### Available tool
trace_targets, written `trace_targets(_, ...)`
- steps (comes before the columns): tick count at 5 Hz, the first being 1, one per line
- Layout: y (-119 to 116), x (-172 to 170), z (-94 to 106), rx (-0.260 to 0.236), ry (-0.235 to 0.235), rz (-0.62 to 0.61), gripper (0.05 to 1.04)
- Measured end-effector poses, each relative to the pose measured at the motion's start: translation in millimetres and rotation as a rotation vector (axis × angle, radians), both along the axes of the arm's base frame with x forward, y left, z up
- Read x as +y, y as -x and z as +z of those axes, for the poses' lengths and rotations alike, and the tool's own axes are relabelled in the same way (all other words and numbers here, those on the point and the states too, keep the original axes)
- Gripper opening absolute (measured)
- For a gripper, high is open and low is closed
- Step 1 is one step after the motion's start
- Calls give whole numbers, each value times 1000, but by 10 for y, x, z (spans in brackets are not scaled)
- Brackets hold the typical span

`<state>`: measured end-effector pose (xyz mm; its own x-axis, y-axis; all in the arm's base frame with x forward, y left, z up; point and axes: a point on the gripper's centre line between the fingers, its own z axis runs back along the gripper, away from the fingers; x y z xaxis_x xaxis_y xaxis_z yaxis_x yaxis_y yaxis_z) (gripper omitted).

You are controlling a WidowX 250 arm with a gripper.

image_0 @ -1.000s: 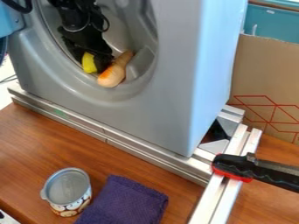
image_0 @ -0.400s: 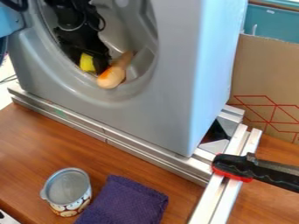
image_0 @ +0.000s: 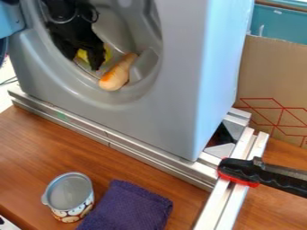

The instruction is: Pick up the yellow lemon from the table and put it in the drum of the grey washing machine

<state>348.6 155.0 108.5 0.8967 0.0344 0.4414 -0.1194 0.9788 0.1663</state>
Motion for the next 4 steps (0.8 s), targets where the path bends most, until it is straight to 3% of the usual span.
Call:
trace_targets(1, 165, 123, 97, 12, -17, 12, 1004)
trace_targets(4, 1161, 372, 101, 158, -68, -45, 1003)
